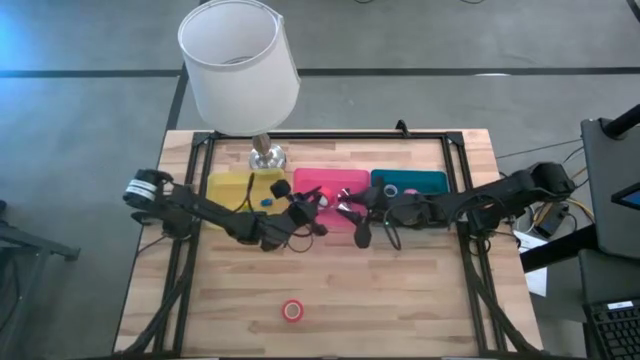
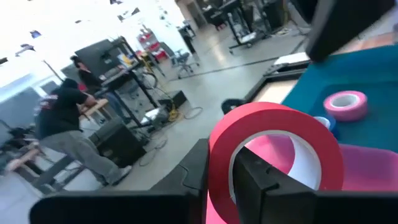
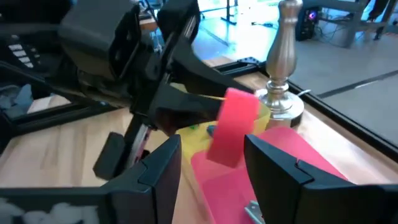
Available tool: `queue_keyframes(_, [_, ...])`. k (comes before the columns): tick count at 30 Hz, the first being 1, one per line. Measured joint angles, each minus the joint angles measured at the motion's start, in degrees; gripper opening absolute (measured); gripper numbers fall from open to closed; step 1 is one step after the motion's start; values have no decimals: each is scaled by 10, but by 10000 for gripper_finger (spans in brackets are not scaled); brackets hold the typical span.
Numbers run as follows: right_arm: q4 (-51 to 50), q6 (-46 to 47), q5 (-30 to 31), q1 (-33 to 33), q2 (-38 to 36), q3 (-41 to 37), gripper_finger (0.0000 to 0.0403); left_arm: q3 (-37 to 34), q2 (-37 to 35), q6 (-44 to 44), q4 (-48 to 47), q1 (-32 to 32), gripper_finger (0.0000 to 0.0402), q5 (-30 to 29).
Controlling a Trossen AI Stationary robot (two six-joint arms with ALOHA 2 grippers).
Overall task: Pick and place Stapler, Stapler remover, tape
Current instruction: Put the left orange tape into the blue bin
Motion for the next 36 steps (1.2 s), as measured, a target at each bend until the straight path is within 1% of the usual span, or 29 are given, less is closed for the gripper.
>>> queue_keyframes(3, [11,-12,4,-2,21,14,169,31,28,28,5,2,48,-10])
queue_keyframes(7, [10,-13,44,-3,39,31,169,76,65,67,3,2,48,-41])
queue_keyframes(12, [1,-30,59,-3,39,35,169,113,95,98,4,2,48,-62])
queue_keyframes(16, [-9,-31,59,-3,35,34,169,118,99,100,2,2,48,-69])
queue_keyframes(21, [-28,-43,65,-3,29,33,169,116,93,100,1,-3,48,-94])
queue_keyframes(24, [-33,-43,86,-3,27,33,169,116,91,104,1,-9,48,-96])
queue_keyframes(31, [-70,-41,87,-4,29,32,169,116,91,112,1,-13,48,-93])
queue_keyframes(36, [-72,-40,86,-4,29,32,169,116,91,111,3,-14,48,-88])
